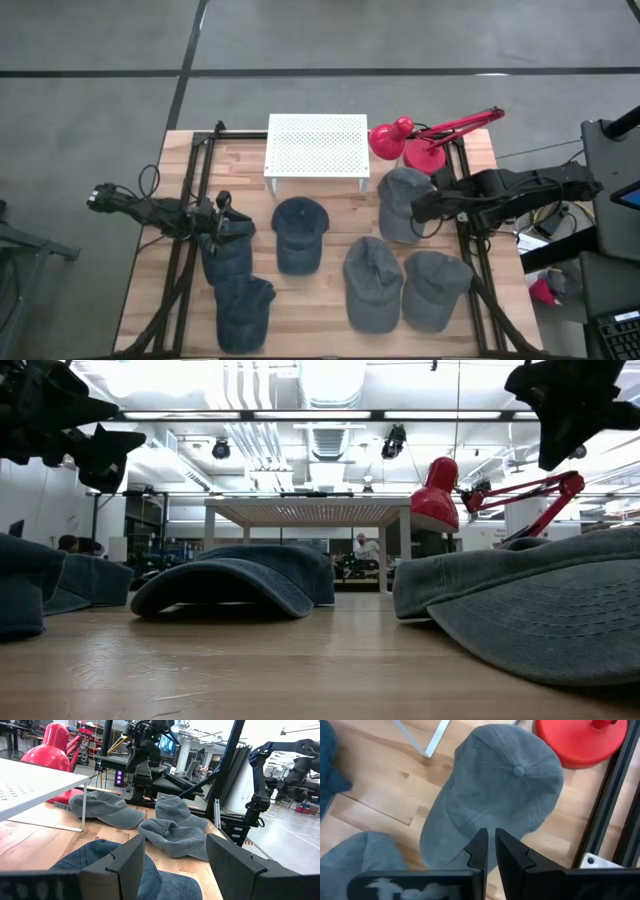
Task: Pick & Place hat
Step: Put the top gray cap on the shelf
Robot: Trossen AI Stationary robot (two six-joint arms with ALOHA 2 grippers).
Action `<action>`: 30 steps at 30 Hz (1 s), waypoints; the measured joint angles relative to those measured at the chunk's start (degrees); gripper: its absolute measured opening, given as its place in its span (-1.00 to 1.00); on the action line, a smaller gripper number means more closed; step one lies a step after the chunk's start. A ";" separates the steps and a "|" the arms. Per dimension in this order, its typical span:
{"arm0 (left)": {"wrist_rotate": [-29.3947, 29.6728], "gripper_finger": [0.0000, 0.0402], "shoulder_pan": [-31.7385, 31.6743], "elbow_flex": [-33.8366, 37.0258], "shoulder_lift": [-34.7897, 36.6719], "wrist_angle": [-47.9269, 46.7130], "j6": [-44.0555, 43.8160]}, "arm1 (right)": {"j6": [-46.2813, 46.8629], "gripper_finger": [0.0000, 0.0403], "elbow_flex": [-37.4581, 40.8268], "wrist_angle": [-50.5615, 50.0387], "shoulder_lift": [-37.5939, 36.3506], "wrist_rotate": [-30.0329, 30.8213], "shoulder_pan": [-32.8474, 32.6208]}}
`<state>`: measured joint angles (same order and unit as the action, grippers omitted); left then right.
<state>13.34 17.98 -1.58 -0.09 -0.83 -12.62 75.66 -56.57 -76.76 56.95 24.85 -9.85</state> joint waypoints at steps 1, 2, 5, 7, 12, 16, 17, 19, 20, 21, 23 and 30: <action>0.00 0.08 0.00 -0.01 -0.01 0.01 0.00 | 0.04 -0.78 -0.23 0.09 0.26 -0.06 0.00; 0.00 0.08 0.00 -0.01 0.02 0.01 0.00 | 0.14 -0.75 -0.34 0.19 0.54 -0.25 0.00; 0.01 0.08 0.00 -0.01 0.02 -0.01 0.00 | 1.11 -0.61 -0.06 0.21 1.31 -1.04 0.00; 0.00 0.07 0.00 -0.01 0.01 0.00 0.00 | 2.32 -0.48 0.74 0.06 1.57 -1.57 0.02; 0.00 0.08 0.00 -0.01 0.00 0.01 0.00 | 8.34 -0.10 3.41 0.23 2.55 -2.81 0.04; 0.00 0.08 0.00 -0.01 0.01 0.01 -0.02 | 14.14 0.22 5.36 0.39 3.51 -4.80 0.02; 0.01 0.07 0.00 0.00 0.01 0.01 0.00 | 15.42 0.29 5.81 0.41 3.69 -4.91 0.02; 0.01 0.07 0.00 0.01 0.00 0.01 -0.02 | 18.31 0.44 6.84 0.65 4.00 -4.97 0.04; 0.01 0.07 0.00 0.00 0.02 0.03 -0.01 | 20.13 0.51 7.42 0.81 4.05 -5.01 0.13; 0.01 0.07 0.00 0.01 0.01 0.02 -0.01 | 22.24 0.57 8.03 0.91 4.05 -4.98 0.15; 0.00 0.08 0.00 0.00 0.02 0.06 0.00 | 26.42 0.67 9.30 1.10 3.92 -4.89 0.17; 0.02 0.08 0.00 0.10 0.02 0.91 -0.34 | 37.15 0.80 13.65 3.35 3.92 -1.31 0.15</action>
<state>13.37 17.98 -1.48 -0.08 0.08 -12.96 112.81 -42.91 -73.42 60.86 23.54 -9.69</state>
